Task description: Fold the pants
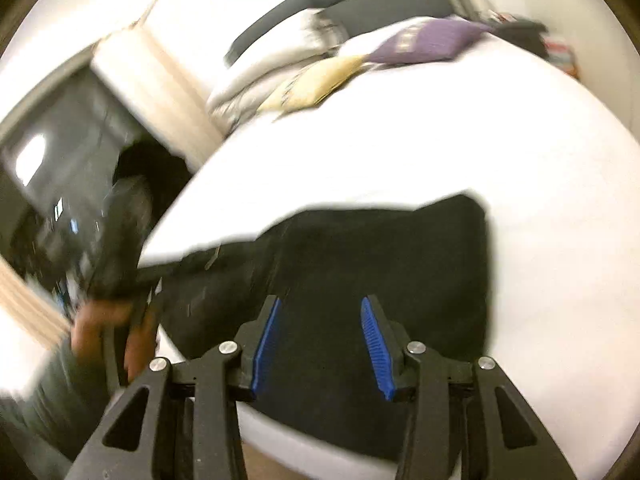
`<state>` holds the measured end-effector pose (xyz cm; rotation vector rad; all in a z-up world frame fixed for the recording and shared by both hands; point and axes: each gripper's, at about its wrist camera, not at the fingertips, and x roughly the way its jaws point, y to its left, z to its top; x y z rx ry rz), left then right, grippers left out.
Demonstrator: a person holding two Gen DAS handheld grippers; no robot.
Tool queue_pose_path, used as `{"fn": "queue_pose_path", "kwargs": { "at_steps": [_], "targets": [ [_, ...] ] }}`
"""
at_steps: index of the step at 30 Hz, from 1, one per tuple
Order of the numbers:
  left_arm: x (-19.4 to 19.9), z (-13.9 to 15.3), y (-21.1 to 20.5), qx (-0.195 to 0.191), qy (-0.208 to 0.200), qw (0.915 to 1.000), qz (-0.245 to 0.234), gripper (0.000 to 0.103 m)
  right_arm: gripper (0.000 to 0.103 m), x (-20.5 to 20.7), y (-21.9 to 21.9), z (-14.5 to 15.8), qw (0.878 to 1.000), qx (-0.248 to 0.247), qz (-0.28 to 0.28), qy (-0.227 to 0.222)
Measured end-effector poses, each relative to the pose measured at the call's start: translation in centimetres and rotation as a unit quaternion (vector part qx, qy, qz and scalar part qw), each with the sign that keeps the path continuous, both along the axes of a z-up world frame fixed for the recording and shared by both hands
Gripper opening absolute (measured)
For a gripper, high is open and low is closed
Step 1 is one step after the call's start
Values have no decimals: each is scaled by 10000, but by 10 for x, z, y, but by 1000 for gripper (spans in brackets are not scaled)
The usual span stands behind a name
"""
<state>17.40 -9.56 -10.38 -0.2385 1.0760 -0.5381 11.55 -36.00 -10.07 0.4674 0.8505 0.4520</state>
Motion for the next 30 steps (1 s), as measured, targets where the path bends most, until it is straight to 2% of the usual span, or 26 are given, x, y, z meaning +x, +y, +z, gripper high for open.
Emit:
{"fn": "queue_pose_path", "kwargs": {
  "at_steps": [3, 5, 6, 7, 8, 9, 10, 11, 13, 15, 17, 19, 21, 22, 23, 24, 26, 27, 28, 30],
  "targets": [
    [-12, -9, -38, -199, -69, 9981, -584, 19, 45, 38, -23, -18, 9964, 802, -17, 267],
    [-18, -36, -54, -10, 201, 9972, -723, 19, 45, 57, -37, -35, 9916, 1198, 45, 476],
    [-21, -49, -59, 85, 332, 9967, -733, 19, 45, 75, -31, -46, 9877, 1372, 163, 732],
    [-26, -66, -60, 228, 434, 9961, -738, 18, 44, 87, -33, -59, 9874, 1254, 74, 965],
    [-29, -70, -56, 160, 350, 9967, -711, 18, 34, 94, -40, -79, 9883, 910, -198, 1209],
    [-35, -71, -49, -2, 270, 9978, -613, 18, 10, 96, -47, -92, 9866, 961, -211, 1304],
    [-37, -71, -44, -87, 313, 9980, -547, 18, 0, 98, -50, -94, 9848, 1060, -276, 1346],
    [-40, -70, -38, -176, 340, 9982, -472, 18, 0, 93, -64, -100, 9800, 1294, -496, 1426],
    [-48, -67, -24, -217, 307, 9983, -446, 18, 5, 78, -75, -90, 9784, 1462, -695, 1286],
    [-56, -64, -17, -160, 253, 9985, -450, 18, 25, 55, -71, -70, 9817, 1442, -612, 1085],
    [-60, -61, -13, -119, 214, 9989, -395, 19, 36, 26, -57, -53, 9798, 1763, -233, 912],
    [-63, -59, -8, -123, 192, 9993, -304, 18, 37, 2, -42, -47, 9785, 1888, 156, 813],
    [-71, -59, -9, -120, 153, 9995, -232, 18, 50, -23, -30, -61, 9751, 1968, 403, 943],
    [-77, -59, -6, -108, 123, 9996, -212, 18, 49, -33, -27, -76, 9752, 1850, 383, 1156],
    [-82, -58, -2, -65, 99, 9997, -213, 18, 26, -43, -29, -91, 9771, 1664, 277, 1298],
    [-85, -57, 3, -11, 47, 9997, -234, 18, 12, -55, -37, -98, 9814, 1538, 112, 1144],
    [-92, -61, -13, 104, -48, 9996, -259, 18, 14, -64, -53, -102, 9722, 1853, -71, 1427],
    [-95, -60, -13, 144, -76, 9996, -246, 18, 21, -67, -61, -95, 9696, 1928, -159, 1496],
    [-95, -62, -15, 165, -80, 9996, -226, 18, 26, -68, -63, -84, 9734, 1858, -181, 1329],
    [-97, -61, -18, 289, -77, 9994, -153, 19, 46, -64, -68, -53, 9769, 1969, -79, 824]
  ]
}}
